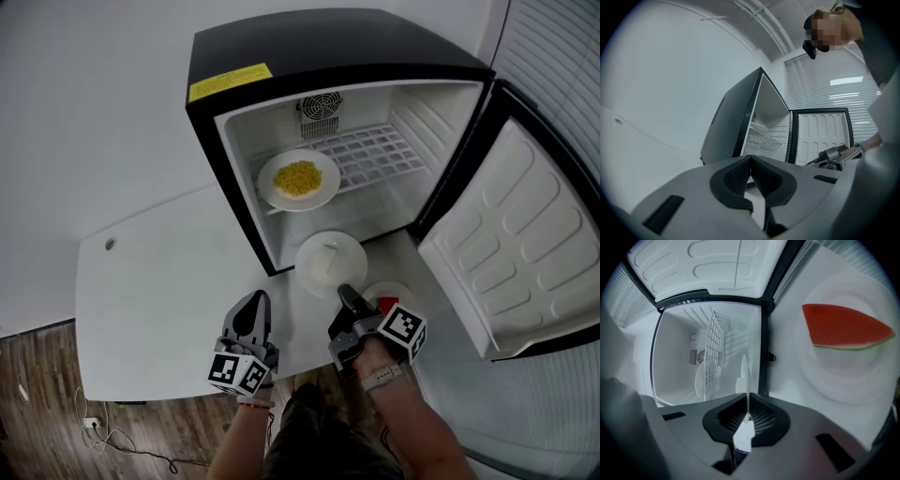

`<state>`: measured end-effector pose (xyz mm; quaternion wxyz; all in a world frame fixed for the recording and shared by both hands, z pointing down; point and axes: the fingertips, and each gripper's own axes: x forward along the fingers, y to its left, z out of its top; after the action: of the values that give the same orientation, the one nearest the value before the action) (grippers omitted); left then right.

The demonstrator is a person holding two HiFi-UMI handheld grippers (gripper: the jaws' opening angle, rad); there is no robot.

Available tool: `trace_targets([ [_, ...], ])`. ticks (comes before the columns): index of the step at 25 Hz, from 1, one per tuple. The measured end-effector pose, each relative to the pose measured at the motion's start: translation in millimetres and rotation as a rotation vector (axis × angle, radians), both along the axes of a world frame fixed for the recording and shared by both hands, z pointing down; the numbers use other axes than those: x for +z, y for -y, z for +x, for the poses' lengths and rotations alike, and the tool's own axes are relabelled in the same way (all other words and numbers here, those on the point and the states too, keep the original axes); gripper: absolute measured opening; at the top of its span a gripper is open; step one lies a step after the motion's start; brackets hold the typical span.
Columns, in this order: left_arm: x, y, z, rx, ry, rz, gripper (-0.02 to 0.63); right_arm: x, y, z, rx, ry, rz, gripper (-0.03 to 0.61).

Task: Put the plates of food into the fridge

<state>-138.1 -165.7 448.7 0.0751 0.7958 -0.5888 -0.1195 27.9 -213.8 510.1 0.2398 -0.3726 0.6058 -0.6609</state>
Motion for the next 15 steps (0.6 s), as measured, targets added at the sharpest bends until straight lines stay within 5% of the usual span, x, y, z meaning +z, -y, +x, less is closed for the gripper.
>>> trace_targets([
  [15,16.6,54.1,-30.8,-0.032,-0.003,-0.038,0.006,7.7,96.9,46.9,0.217,-0.030,-0.017,0.015],
])
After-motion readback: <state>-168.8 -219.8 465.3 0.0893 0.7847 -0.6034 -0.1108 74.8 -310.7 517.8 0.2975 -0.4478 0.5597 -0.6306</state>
